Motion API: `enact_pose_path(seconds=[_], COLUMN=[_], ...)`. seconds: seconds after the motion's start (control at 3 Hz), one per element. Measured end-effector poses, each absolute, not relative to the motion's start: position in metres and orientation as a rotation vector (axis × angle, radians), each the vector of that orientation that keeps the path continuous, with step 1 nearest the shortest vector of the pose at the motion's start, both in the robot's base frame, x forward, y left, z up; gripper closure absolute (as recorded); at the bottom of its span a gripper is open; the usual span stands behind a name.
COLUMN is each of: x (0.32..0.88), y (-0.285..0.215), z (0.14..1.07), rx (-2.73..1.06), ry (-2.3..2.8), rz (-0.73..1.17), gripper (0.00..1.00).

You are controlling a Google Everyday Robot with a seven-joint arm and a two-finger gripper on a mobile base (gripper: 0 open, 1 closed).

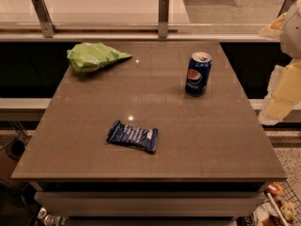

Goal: Move rxbar blueberry near green rice chip bag

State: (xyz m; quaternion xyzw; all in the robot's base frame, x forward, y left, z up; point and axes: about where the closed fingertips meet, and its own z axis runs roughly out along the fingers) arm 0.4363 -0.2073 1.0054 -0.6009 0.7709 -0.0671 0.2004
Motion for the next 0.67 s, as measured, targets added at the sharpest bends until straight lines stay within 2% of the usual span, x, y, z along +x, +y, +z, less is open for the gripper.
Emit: enact_pose_path(seconds=[0.67], x=[0.4362], y=[-0.2036], z=[0.9981], rx=[-1.665], ry=[2.137], rz=[-0.147], gripper=[0.00])
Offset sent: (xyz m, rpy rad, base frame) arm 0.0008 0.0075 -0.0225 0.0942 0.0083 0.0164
